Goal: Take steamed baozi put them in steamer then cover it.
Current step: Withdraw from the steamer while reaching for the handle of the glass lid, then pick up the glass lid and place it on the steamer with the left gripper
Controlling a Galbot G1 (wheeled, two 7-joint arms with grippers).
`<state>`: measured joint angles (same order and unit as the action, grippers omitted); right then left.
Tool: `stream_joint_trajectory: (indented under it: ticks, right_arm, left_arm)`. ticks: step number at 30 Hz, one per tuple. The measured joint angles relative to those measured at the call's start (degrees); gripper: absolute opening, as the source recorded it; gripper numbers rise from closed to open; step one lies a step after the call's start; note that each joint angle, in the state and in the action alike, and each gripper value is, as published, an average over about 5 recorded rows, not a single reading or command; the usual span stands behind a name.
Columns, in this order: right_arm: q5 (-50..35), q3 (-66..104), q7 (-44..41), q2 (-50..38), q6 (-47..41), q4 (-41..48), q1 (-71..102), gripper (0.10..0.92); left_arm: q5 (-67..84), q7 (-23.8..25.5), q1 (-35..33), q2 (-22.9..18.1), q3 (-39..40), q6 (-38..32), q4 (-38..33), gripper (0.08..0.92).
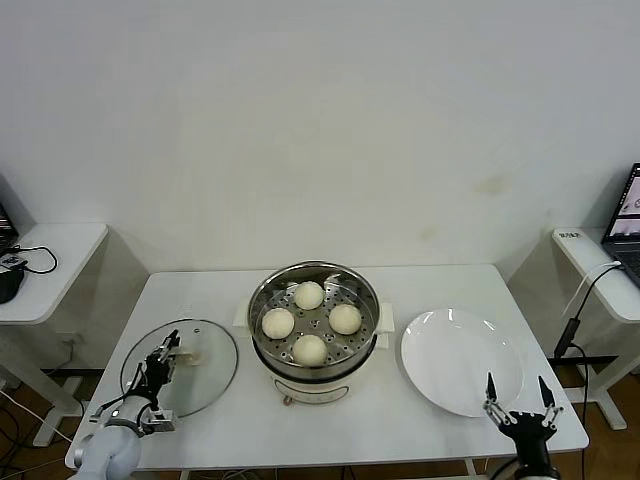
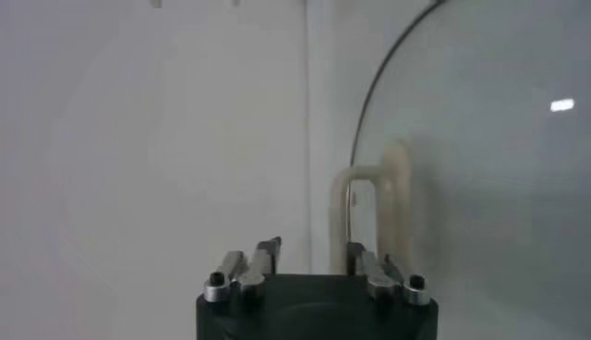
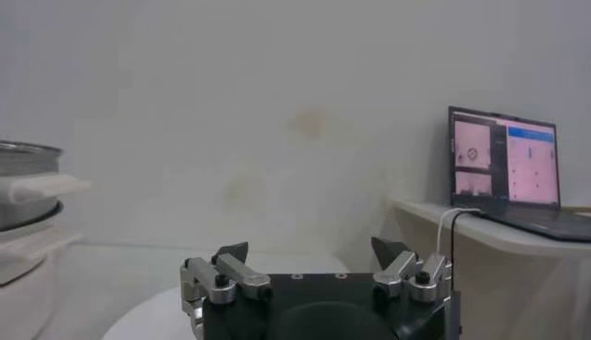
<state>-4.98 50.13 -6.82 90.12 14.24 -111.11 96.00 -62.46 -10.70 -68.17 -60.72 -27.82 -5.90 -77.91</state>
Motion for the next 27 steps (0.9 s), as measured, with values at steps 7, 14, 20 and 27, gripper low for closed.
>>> stream_joint_trajectory:
  ticks: [7, 14, 20, 27]
  right_arm:
    - [0.5, -0.3, -0.1, -0.4, 0.3, 0.0, 0.0, 0.822]
    - [1.1, -1.4, -0.1, -0.8, 0.5, 0.1, -0.2, 0.823]
    - [1.8, -2.0, -0.1, -1.5, 0.8, 0.6, -0.5, 0.823]
    - [2.3, -2.5, 0.0, -2.2, 1.0, 0.8, -0.8, 0.823]
  left_arm:
    - [0.6, -1.8, -1.4, 0.8, -1.9, -1.1, -2.5, 0.158]
    - [2.7, -1.6, -3.8, 2.7, -5.4, -0.8, -7.4, 0.153]
    - [6.2, 1.6, -6.3, 5.3, -9.4, 1.3, -13.7, 0.153]
    - [10.9, 7.2, -8.0, 9.0, -12.2, 5.2, -22.3, 0.153]
